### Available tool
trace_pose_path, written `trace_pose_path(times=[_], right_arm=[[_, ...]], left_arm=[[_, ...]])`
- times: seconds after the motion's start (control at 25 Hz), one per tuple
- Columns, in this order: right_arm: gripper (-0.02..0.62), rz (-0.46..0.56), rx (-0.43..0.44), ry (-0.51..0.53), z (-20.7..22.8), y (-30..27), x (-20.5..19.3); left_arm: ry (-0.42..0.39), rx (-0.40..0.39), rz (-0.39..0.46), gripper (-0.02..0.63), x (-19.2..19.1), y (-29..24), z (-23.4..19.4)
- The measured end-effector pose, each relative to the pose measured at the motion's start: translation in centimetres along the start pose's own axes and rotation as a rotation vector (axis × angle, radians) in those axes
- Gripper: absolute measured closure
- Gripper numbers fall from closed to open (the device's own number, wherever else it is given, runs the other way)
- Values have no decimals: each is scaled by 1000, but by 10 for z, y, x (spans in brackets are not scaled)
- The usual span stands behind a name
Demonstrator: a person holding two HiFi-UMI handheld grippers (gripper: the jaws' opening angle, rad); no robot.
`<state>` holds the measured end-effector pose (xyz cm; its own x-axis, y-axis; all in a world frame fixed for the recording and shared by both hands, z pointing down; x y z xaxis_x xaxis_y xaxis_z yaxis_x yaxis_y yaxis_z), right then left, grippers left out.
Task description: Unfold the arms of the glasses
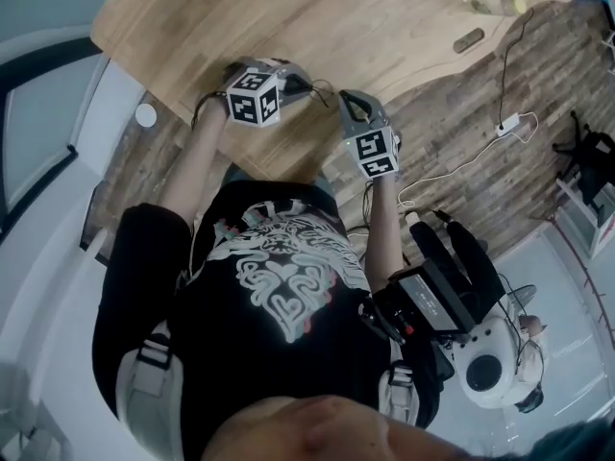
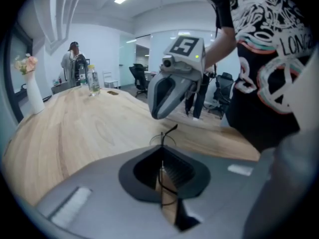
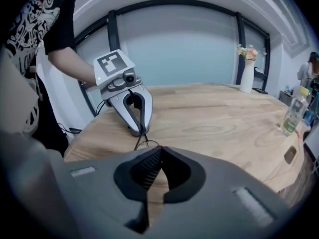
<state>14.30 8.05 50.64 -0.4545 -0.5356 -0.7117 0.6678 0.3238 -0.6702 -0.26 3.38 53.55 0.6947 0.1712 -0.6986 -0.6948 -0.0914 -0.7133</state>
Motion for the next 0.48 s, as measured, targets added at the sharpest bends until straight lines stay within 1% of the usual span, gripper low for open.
trace_pose_path(times=[0.16,0.32,0.48], right_arm=[[595,-43,37,88,-6,-8,1],[595,-93,74,173,-14,-18,1],[592,-150,106,220,-20,-28,-3]], left_arm=[[-37,-23,71,611,3,7,4],[-5,-23,127,611,3,18,2],[21,-25,163,612,5,25,2]])
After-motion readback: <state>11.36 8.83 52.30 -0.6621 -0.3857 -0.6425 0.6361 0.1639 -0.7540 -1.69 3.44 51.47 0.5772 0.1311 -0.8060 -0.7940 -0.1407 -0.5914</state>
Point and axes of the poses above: the fingertips, and each gripper's own axes: y backward along the fingers, z to its right, x out of its top, the point moved 8 cm from there along y, backward along the fingers, and after that the axes turned 12 degrees about x, right-handed, at the moved point
